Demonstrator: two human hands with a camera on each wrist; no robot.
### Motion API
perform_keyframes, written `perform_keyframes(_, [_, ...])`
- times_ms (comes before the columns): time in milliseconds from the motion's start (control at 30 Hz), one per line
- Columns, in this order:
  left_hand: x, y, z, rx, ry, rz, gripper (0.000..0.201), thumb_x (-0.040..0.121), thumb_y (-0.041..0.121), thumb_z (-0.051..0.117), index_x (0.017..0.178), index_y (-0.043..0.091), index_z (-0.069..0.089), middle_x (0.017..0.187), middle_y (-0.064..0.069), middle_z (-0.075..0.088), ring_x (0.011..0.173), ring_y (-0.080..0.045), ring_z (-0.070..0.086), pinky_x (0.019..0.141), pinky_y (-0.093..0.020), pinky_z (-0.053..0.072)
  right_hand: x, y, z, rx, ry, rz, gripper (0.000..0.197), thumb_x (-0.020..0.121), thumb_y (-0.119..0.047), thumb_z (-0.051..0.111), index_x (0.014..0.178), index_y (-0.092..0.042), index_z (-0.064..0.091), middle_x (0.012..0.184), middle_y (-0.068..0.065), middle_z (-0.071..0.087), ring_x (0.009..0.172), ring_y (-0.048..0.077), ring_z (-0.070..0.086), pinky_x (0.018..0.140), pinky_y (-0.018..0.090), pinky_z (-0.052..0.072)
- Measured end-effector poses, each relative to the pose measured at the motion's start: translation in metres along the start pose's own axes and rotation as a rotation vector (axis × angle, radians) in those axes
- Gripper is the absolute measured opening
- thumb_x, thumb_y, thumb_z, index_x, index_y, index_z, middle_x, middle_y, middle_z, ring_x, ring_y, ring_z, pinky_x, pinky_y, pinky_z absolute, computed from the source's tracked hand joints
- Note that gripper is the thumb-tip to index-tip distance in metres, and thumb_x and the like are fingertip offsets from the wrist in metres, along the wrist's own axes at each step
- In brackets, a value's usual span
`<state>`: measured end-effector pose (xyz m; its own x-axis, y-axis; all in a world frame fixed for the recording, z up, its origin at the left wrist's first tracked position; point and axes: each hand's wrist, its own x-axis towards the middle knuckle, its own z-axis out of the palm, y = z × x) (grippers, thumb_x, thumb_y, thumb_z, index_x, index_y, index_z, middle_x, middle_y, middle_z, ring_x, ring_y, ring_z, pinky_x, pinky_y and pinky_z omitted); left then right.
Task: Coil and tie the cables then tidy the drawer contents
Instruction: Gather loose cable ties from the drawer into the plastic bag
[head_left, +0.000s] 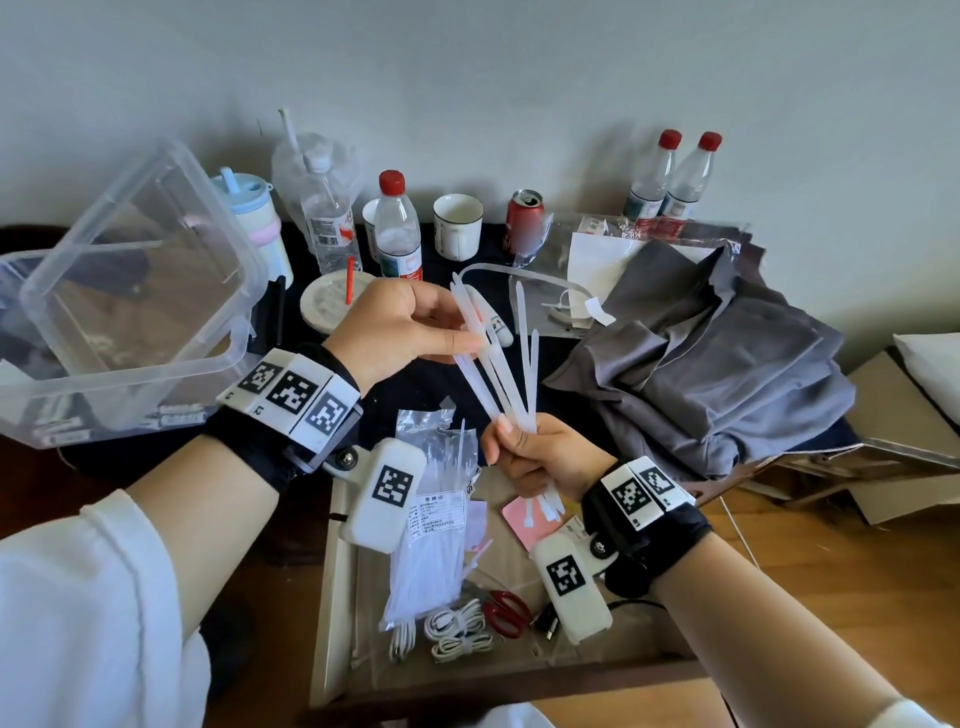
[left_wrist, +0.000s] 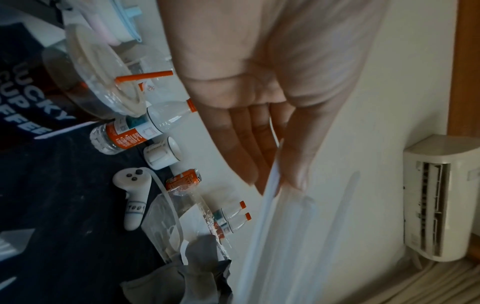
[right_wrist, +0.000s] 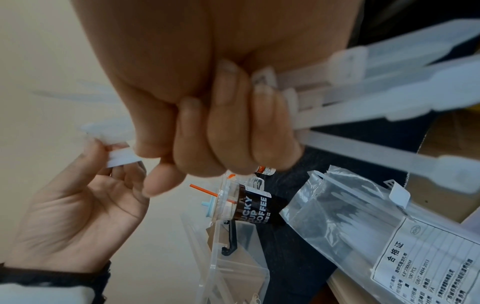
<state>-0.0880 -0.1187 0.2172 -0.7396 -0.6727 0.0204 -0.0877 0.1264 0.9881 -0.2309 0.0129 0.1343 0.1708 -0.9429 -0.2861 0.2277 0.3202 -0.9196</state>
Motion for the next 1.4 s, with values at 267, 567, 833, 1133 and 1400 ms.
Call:
perform_keyframes(267, [0.003,0.002,-0.005,0.135,0.076,0.040,0.016,0.067,0.002,0.078,0.072,0.015,0.070,0.071,0.013,0.072,0.076,-0.001,0.068,0.074,-0.014,0.053,-0.003,0.006,-0.013,-0.030,0.056,0.001,0.033,0.087,-0.035,0.042,0.072,-0.008,0.053,0.045,-0.013,0.027,0.040,0.002,0.021,0.040,0.016,0.014])
perform_keyframes(567, [0.009,0.008,-0.024,0.099,0.226,-0.003,0.017,0.076,0.003,0.073,0.075,0.018,0.067,0.059,0.015,0.068,0.054,0.003,0.058,0.057,-0.010,0.048,-0.010,0.023,-0.034,0.048,0.166,0.023,0.035,0.087,-0.039,0.050,0.072,-0.007,0.050,0.044,-0.010,0.025,0.037,0.004,0.020,0.039,0.016,0.014])
perform_keyframes(833, [0.010,-0.018,-0.029,-0.606,0.563,-0.163,0.014,0.086,-0.005,0.058,0.078,0.006,0.058,0.061,0.003,0.066,0.061,-0.007,0.064,0.059,-0.013,0.051,-0.008,0.024,-0.043,0.390,0.506,-0.171,0.028,0.089,-0.038,0.041,0.075,-0.013,0.044,0.044,-0.009,0.023,0.032,0.002,0.017,0.037,0.013,0.015])
perform_keyframes(1133, [-0.018,-0.045,0.034,-0.506,0.262,-0.465,0.009,0.081,-0.005,0.065,0.081,0.003,0.060,0.070,-0.011,0.065,0.059,-0.012,0.069,0.053,-0.016,0.054,0.016,-0.015,-0.016,0.437,0.608,-0.331,0.025,0.099,-0.027,0.040,0.099,-0.011,0.060,0.043,-0.010,0.023,0.034,0.002,0.019,0.037,0.015,0.019])
perform_keyframes(1400, [-0.044,-0.062,0.053,-0.406,-0.009,-0.649,0.014,0.080,-0.004,0.067,0.080,0.006,0.058,0.068,-0.010,0.068,0.063,-0.015,0.070,0.057,-0.022,0.056,0.019,-0.010,-0.013,0.293,0.584,-0.218,0.048,0.100,-0.036,0.034,0.063,-0.010,0.048,0.062,0.005,0.037,0.035,0.007,0.029,0.036,0.016,0.024])
